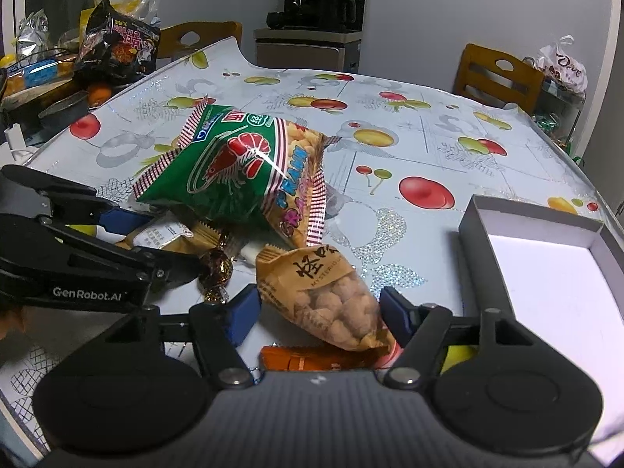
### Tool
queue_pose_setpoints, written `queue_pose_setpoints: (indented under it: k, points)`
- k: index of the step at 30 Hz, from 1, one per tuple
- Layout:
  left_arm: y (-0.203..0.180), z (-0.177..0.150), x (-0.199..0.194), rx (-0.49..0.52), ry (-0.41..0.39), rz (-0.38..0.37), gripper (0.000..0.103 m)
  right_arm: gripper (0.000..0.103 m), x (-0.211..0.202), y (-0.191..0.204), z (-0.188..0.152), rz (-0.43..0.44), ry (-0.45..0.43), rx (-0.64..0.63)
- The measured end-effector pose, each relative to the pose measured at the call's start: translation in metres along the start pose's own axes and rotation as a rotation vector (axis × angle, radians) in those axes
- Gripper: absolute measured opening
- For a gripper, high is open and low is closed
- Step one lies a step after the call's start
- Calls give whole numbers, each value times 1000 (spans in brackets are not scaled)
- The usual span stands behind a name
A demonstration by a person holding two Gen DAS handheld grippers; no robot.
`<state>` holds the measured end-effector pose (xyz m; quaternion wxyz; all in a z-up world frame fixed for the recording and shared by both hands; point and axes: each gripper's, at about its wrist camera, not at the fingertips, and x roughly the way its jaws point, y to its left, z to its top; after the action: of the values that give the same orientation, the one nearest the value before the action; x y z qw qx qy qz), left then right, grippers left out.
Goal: Organize snacks
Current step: 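Grasp the tan peanut bag with the right gripper while the left grasps the gold biscuit packet, then carry both packets over the grey box and open the left gripper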
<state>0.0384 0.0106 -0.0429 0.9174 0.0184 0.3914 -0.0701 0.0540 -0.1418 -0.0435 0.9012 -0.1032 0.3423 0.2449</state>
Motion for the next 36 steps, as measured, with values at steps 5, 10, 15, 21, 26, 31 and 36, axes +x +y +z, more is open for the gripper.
queue_pose_setpoints:
  k: [5,10,15,21,26,31,36]
  points:
    - [-3,0,-2,4,1,9,46,63,-3,-1,-1,-2,-1,23]
    - [-3,-2,-7,-8,3,3,45,61,-10,-1,-3,10,-5,60]
    - [-4,-3,-16,0,-19,5,44,60,-20,-1,-4,17,-16,82]
    - [-7,-6,-26,13,-41,14,44,60,-35,1,-6,21,-43,94]
    - [-10,-7,-34,27,-59,26,44,60,-52,-1,-7,24,-84,123]
    - [-15,-7,-47,48,-93,35,44,60,-70,-1,-7,33,-126,128]
    - [-21,-5,-59,60,-118,37,44,60,-82,-2,-9,39,-144,130]
